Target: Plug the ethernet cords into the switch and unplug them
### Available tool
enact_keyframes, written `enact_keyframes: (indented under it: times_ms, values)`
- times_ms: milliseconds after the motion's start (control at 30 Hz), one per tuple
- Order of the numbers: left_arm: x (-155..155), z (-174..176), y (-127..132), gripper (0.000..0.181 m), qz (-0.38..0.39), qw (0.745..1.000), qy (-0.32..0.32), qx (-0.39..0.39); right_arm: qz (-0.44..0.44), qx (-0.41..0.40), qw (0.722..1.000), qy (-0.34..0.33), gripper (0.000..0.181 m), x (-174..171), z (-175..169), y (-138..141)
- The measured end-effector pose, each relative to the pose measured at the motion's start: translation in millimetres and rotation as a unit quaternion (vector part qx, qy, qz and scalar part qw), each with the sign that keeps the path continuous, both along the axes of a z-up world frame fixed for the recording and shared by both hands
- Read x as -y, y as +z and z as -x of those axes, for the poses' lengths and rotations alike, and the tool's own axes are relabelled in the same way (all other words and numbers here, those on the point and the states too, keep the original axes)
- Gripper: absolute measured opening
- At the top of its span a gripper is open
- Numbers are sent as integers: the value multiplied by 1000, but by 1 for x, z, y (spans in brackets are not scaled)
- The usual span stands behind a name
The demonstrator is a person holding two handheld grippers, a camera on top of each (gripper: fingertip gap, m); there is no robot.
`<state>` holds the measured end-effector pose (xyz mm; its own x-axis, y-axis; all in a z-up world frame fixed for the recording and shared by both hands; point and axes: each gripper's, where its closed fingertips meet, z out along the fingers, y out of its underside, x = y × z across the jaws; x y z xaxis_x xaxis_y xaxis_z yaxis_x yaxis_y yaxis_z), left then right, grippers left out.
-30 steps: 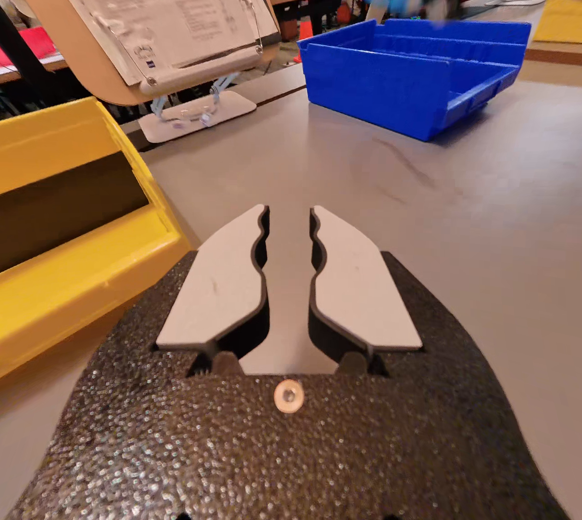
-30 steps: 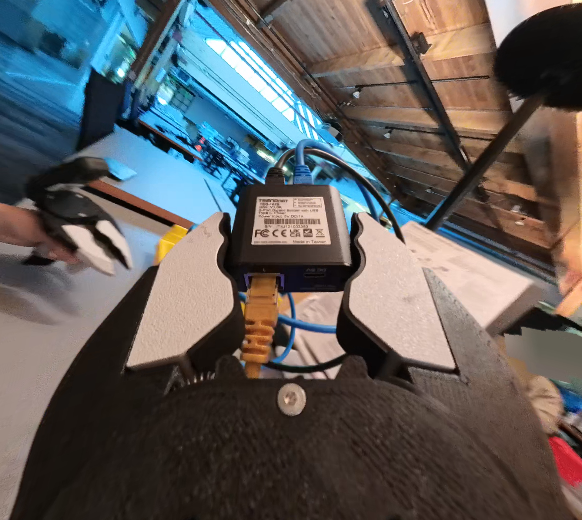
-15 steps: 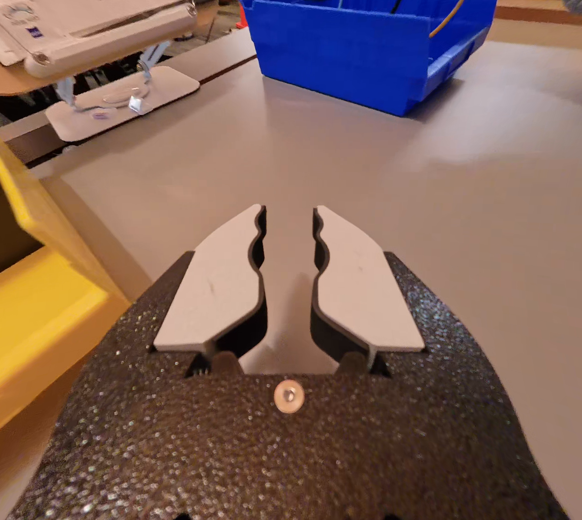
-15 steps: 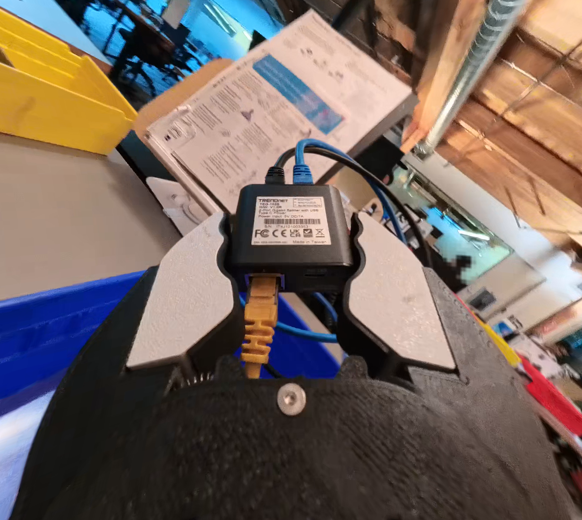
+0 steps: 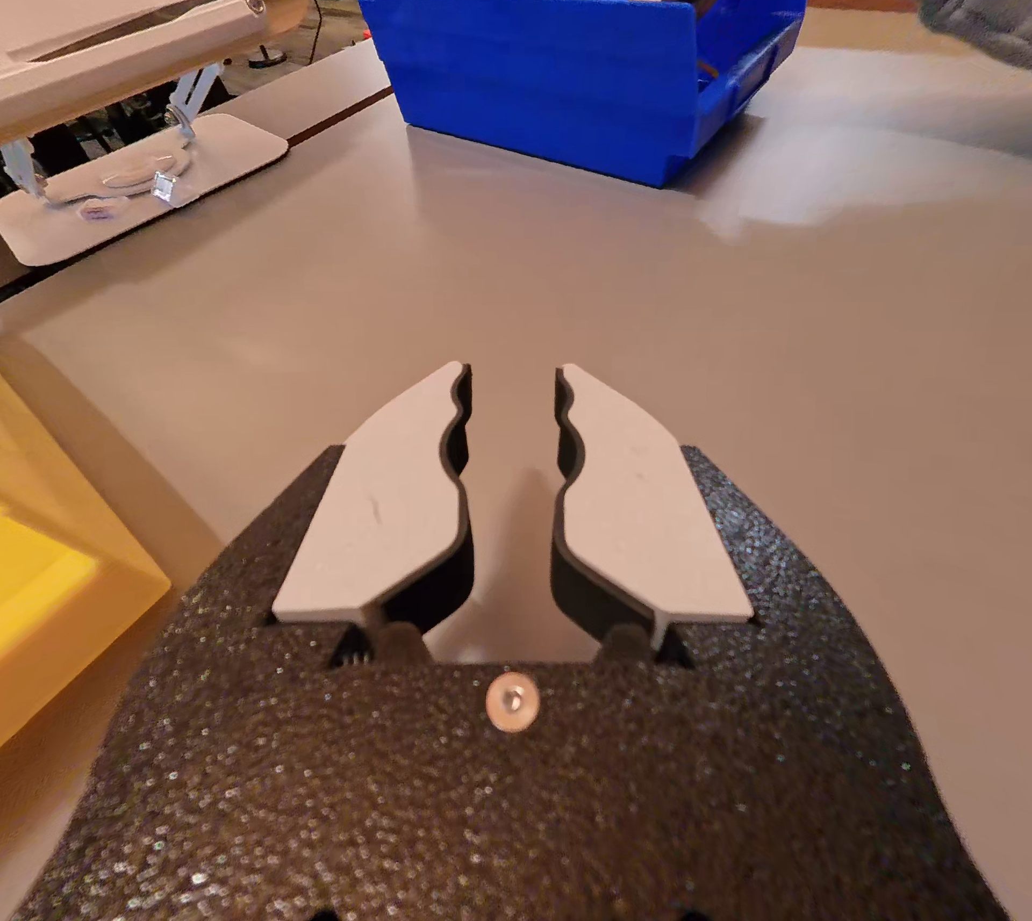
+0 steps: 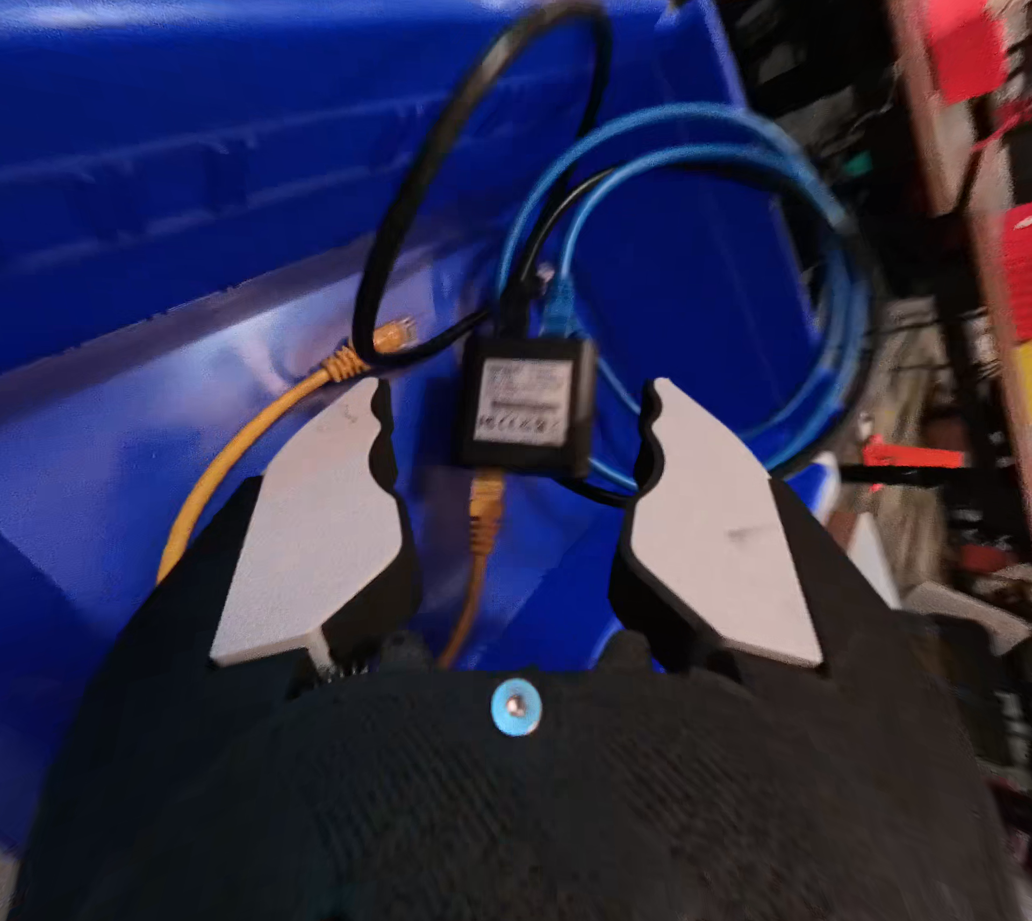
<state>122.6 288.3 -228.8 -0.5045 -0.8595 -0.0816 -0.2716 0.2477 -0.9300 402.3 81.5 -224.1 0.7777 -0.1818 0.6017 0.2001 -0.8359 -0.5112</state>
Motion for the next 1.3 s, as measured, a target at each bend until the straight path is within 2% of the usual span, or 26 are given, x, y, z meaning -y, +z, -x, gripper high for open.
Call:
enact_keyframes:
  times_ms: [67,200,267,367,500,567,667,733,833,867,900,933,967,1067,1133,1233,1300]
  values:
    - [1,1,-1,28,-2,1000,-1,-2,-26,28,999,13,82,2,8,30]
    - [7,2,-3,31,-4,1000,-2,-9,-102,18,995,-12,90,26,35,75]
    - [18,0,0,34,7,1000,-3,-11,-163,5,985,-52,89,44,51,84]
    - [47,-14,11,45,25,1000,9,-8,-255,-17,962,-93,92,64,76,81]
    - [107,-69,40,63,48,998,37,1,-300,-2,934,-192,92,99,70,73]
    - [138,-103,46,89,41,998,51,-25,-302,-18,928,-216,96,108,69,74]
    - [177,-150,43,112,49,993,88,-68,-316,16,919,-234,97,121,67,86]
    - [186,-175,34,110,48,986,134,-82,-308,19,921,-240,95,127,66,85]
    - [169,-199,6,100,-30,971,217,-99,-306,31,909,-281,92,145,59,85]
    - [167,-204,3,99,-21,969,224,-103,-305,29,908,-285,93,148,58,83]
    - [166,-205,2,80,-9,970,217,-107,-302,21,908,-289,94,151,58,80]
    - [170,-204,0,54,-9,976,187,-114,-301,14,908,-291,95,152,58,77]
    - [166,-203,0,48,-19,977,179,-112,-300,9,909,-289,95,152,59,76]
    - [135,-192,0,27,-78,971,199,-104,-294,11,911,-289,95,156,62,79]
    - [112,-180,0,14,-73,971,202,-100,-299,16,911,-285,95,155,64,85]
    - [87,-149,1,9,-88,979,156,-93,-307,15,913,-268,93,146,70,92]
    - [72,-117,0,9,-86,983,127,-101,-307,19,917,-253,89,136,75,96]
